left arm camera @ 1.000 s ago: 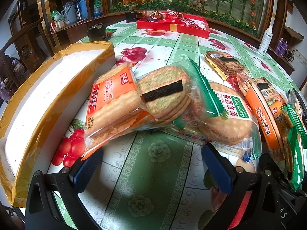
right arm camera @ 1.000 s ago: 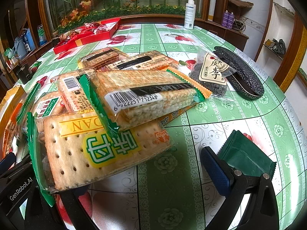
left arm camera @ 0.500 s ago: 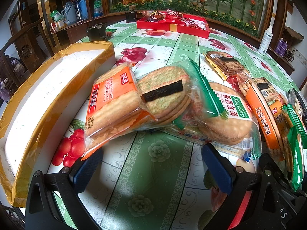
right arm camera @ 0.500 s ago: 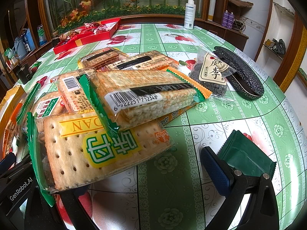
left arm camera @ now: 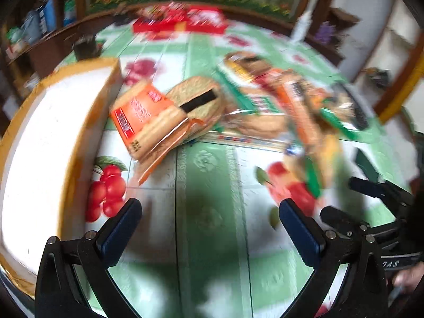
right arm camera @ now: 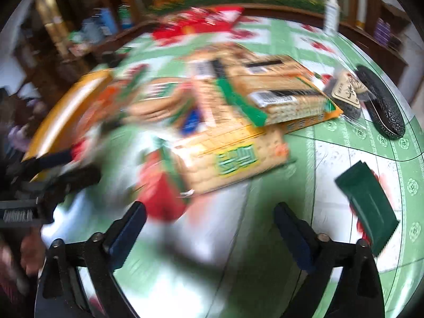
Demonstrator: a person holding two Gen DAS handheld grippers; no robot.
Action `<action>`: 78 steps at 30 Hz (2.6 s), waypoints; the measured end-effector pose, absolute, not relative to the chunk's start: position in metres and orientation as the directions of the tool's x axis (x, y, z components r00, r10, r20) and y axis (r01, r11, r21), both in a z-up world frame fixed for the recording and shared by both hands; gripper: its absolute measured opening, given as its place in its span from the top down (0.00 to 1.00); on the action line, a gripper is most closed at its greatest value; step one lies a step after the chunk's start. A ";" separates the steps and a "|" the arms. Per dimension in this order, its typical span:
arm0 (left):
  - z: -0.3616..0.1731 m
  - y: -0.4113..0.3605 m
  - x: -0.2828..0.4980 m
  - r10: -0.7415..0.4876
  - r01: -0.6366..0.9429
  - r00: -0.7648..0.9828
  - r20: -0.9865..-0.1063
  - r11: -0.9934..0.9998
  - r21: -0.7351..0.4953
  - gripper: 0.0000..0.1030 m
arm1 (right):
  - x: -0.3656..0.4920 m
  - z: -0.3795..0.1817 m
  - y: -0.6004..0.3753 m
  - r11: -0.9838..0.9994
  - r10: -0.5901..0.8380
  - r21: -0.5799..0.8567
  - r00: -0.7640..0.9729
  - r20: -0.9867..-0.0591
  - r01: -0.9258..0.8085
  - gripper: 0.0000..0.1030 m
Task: Organize snacks
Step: 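Grasp the dark green packet with the right tool while the left tool grasps the WEIDAN cracker pack, then drop the green packet into the tray with the right tool while the left drops the WEIDAN pack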
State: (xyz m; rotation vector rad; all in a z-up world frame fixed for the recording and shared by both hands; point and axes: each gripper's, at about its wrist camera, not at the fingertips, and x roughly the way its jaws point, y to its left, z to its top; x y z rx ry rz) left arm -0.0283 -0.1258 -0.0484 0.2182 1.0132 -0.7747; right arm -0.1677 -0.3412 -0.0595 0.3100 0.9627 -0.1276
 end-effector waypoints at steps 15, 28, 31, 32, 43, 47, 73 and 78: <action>-0.018 -0.226 -0.099 -0.525 0.927 0.266 -0.809 0.370 0.064 0.25 | -0.277 -0.015 -0.430 0.854 -0.133 0.268 0.684 -0.717 0.446 0.25; -0.067 -0.292 -0.099 -0.439 0.923 0.296 -0.848 0.360 0.136 0.39 | -0.256 -0.047 -0.469 0.926 -0.091 0.153 0.596 -0.798 0.346 0.25; -0.067 -0.296 -0.101 -0.444 0.916 0.310 -0.841 0.378 0.138 0.47 | -0.245 -0.058 -0.485 0.930 -0.075 0.147 0.566 -0.821 0.337 0.25; -0.067 -0.294 -0.102 -0.449 0.916 0.308 -0.838 0.379 0.133 0.47 | -0.241 -0.063 -0.486 0.938 -0.050 0.154 0.560 -0.827 0.311 0.25; -0.067 -0.257 -0.117 -0.468 0.906 0.277 -0.840 0.419 0.065 0.52 | -0.232 -0.070 -0.436 0.967 -0.111 0.033 0.533 -0.839 0.253 0.53; -0.064 -0.238 -0.117 -0.492 0.898 0.268 -0.828 0.438 0.031 0.53 | -0.236 -0.063 -0.410 0.964 -0.099 0.060 0.562 -0.822 0.258 0.53; 0.007 -0.038 -0.029 -0.563 0.682 0.476 -0.675 0.721 -0.120 0.55 | -0.133 0.007 -0.245 0.986 0.123 0.168 0.661 -0.740 0.004 0.52; 0.007 0.013 0.004 -0.514 0.586 0.541 -0.666 0.798 -0.139 0.55 | -0.090 0.011 -0.201 0.983 0.175 0.172 0.637 -0.751 -0.067 0.52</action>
